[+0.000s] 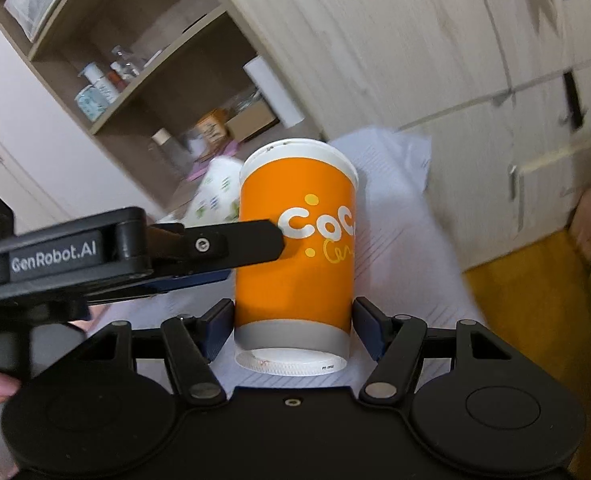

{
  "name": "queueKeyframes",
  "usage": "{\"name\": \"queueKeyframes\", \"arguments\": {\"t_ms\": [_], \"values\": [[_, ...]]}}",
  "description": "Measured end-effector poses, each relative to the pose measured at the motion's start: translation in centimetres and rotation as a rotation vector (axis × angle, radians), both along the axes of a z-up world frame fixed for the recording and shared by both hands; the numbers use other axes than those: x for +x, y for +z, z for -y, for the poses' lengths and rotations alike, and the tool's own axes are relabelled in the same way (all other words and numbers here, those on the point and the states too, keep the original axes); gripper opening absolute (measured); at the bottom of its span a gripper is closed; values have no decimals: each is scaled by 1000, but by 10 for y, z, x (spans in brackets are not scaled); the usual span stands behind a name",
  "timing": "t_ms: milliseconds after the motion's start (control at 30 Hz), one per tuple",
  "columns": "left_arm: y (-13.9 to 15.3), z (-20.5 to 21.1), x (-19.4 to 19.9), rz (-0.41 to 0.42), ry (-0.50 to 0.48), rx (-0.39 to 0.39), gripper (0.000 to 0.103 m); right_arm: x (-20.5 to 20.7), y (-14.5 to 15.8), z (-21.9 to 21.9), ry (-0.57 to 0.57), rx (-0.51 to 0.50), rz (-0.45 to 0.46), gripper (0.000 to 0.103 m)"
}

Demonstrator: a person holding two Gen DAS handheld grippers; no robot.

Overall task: Flip cup upright
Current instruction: 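Lift the orange cup with the right gripper and rotate it rim-up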

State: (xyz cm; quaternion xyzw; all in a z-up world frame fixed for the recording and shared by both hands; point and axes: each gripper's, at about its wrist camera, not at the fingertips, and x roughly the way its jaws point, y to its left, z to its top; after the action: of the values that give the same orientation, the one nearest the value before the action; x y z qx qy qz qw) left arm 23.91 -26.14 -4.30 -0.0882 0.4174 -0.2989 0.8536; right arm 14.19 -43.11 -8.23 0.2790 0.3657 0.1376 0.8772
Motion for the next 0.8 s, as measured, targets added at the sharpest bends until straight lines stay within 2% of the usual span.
{"name": "queueKeyframes", "arguments": {"t_ms": [100, 167, 267, 400, 533, 667, 800], "values": [[-1, -11, -15, 19, -24, 13, 77, -7, 3, -19, 34, -34, 0, 70], [-2, -20, -21, 3, -30, 10, 77, -12, 4, -27, 43, -46, -3, 70], [-1, -36, -27, -24, -26, -3, 77, -18, 8, -36, 72, -24, -4, 70], [0, -53, -39, 0, -31, 31, 74, -26, 11, -46, 145, 41, -19, 70], [0, -73, -47, -4, -45, 45, 68, -25, 9, -56, 201, 62, -48, 70], [-3, -90, -49, -58, -44, 44, 63, -25, 6, -66, 252, 69, -71, 69], [-5, -101, -49, -77, -42, 27, 63, -25, 10, -73, 299, 39, -63, 69]]}}
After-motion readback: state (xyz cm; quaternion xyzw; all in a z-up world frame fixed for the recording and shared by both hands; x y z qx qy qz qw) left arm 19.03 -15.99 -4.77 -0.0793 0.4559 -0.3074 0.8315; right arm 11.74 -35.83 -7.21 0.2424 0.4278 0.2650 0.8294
